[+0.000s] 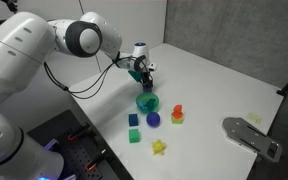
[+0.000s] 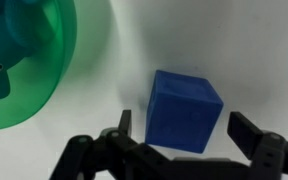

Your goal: Stack the purple cube on the dark blue cube

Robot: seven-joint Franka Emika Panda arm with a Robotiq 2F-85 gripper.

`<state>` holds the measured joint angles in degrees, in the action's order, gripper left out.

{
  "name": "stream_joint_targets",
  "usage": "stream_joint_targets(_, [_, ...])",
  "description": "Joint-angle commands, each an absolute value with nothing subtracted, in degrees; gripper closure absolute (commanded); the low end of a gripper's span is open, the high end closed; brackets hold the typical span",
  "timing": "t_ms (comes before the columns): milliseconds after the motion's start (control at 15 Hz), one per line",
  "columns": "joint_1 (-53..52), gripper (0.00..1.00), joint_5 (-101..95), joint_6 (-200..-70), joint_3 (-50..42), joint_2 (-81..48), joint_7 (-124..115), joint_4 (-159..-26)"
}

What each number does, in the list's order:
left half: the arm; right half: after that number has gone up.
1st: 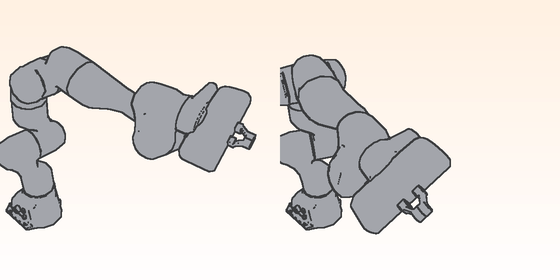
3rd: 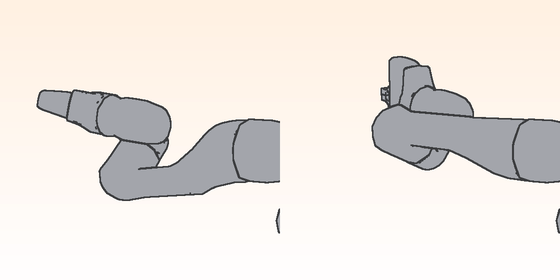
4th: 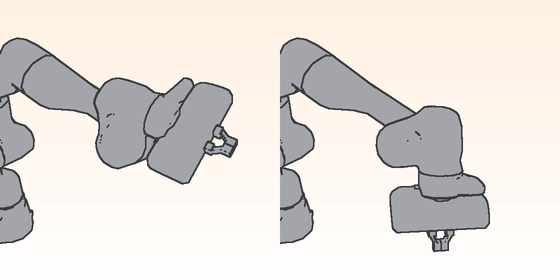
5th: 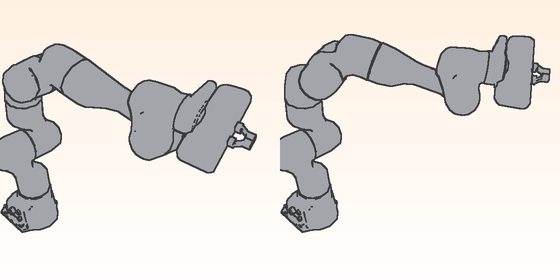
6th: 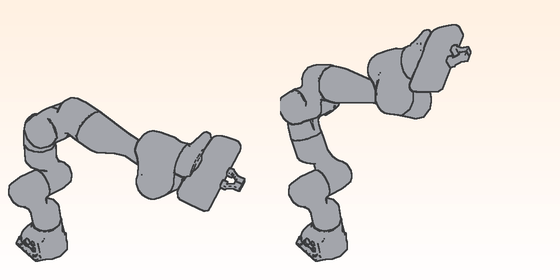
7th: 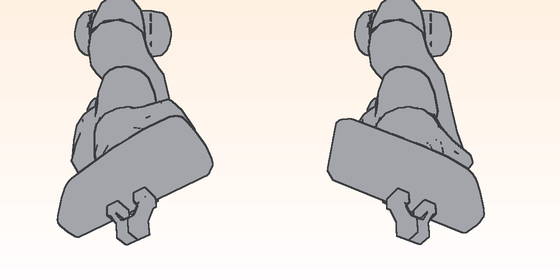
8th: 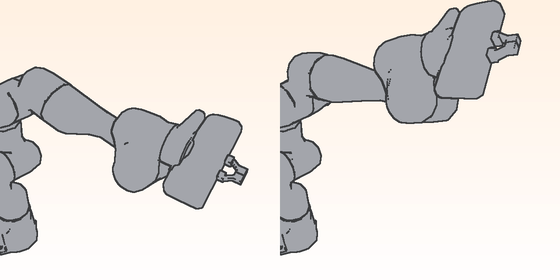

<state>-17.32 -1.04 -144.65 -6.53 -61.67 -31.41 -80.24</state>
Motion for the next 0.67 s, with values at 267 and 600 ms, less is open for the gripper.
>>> stream_joint_targets(267, [-18.3,0.66,-0.9,-144.1,-7.1,-61.3,-32.0,-79.1])
stream_joint_targets(600, [-18.2,0.74,-0.7,-143.7,-6.3,-54.7,-30.7,-83.1])
